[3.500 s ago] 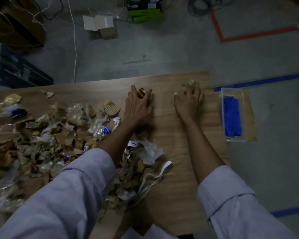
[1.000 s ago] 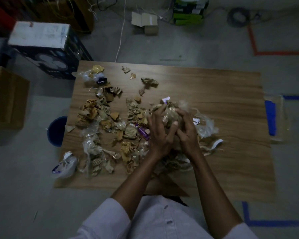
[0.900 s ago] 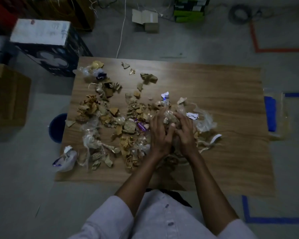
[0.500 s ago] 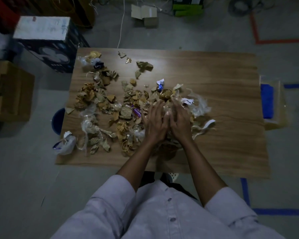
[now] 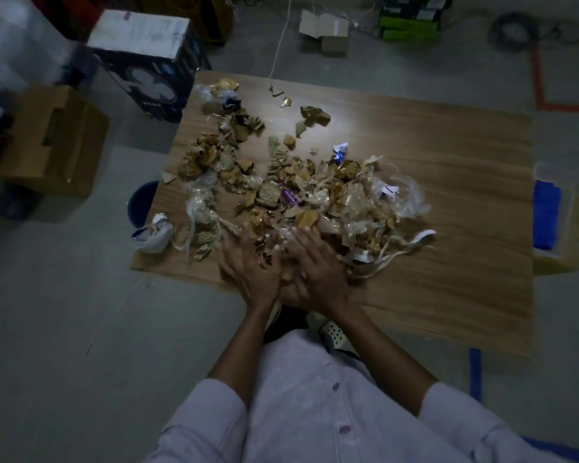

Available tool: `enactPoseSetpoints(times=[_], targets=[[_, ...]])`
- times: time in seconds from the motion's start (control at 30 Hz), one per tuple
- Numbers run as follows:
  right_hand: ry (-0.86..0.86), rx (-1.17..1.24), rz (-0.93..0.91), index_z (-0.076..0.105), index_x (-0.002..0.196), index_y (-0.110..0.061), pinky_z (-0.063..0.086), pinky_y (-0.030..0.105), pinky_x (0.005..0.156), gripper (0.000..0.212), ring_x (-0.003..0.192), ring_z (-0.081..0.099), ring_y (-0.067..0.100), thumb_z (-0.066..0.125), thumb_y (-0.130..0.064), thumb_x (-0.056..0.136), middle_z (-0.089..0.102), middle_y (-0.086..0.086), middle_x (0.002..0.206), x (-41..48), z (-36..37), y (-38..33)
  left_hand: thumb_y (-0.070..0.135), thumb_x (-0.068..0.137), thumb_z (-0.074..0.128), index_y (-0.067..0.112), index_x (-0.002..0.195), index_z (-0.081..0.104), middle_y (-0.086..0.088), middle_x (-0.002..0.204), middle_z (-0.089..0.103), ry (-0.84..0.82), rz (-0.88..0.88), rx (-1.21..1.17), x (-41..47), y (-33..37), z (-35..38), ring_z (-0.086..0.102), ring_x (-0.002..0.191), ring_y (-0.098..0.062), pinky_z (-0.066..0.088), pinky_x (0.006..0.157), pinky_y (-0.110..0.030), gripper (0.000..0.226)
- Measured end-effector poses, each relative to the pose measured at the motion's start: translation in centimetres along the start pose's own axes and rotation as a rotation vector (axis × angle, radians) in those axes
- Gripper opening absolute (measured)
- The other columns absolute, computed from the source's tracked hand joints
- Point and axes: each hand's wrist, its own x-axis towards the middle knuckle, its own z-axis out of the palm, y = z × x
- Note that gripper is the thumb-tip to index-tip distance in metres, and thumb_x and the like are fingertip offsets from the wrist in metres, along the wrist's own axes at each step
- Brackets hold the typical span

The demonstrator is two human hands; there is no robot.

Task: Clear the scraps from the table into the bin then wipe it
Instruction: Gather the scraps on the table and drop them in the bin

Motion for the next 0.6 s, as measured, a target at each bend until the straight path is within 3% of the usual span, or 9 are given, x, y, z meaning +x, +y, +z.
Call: enactPoseSetpoints(times=[0.17,0.27,0.37,0.43,0.6], targets=[[-0.352,-0.281,-0.113,0.031,0.161,-0.021,0.01,0.058,0.125,0.086,0.158,0.005,0.036,0.07,-0.04,0.086,0.013,0.013,0.171,-0.1,3.3,-0.5,0.088,0.069,0.063,0.043,0.156,0.031,-0.022,0.167,0.009,0.127,-0.214,0.077,3.7,-3.6,1.0,0.011,0.153,-0.043,0.015,0.12,-0.062,0.103],[-0.348,-0.331,-0.101,0.03,0.16,-0.037,-0.001,0.069,0.117,0.078,0.156,-0.007,0.045,0.058,-0.057,0.09,0.003,0.006,0.173,2.0,4.2,-0.7,0.094,0.064,0.056,0.057,0.153,0.02,-0.013,0.169,0.005,0.025,-0.232,0.16,6.3,-5.2,1.4,0.003,0.154,-0.04,0.009,0.118,-0.066,0.103],[-0.406,-0.256,0.035,0.02,0.161,-0.041,-0.004,0.069,0.118,0.075,0.154,-0.02,0.043,0.05,-0.056,0.093,-0.008,0.0,0.173,3.7,5.5,-0.6,0.081,0.074,0.052,0.053,0.152,0.03,-0.01,0.166,0.021,-0.122,-0.11,0.212,8.4,-6.4,1.8,0.005,0.154,-0.04,0.002,0.118,-0.066,0.086],[-0.45,-0.24,0.08,0.014,0.162,-0.037,-0.009,0.066,0.121,0.074,0.156,-0.019,0.038,0.045,-0.054,0.098,-0.007,0.001,0.173,3.9,6.7,0.3,0.067,0.084,0.053,0.044,0.148,0.042,-0.009,0.161,0.032,-0.144,0.041,0.233,8.5,-6.5,2.2,0.016,0.151,-0.04,0.01,0.12,-0.061,0.069],[-0.484,-0.224,0.096,0.035,0.153,-0.015,0.003,0.056,0.12,0.064,0.155,0.008,0.037,0.047,-0.025,0.091,0.026,0.012,0.164,5.5,7.6,1.4,0.026,0.096,0.052,0.006,0.133,0.054,-0.024,0.144,0.047,-0.132,0.213,0.062,7.5,-4.7,3.1,0.041,0.13,-0.047,0.023,0.115,-0.055,0.043]])
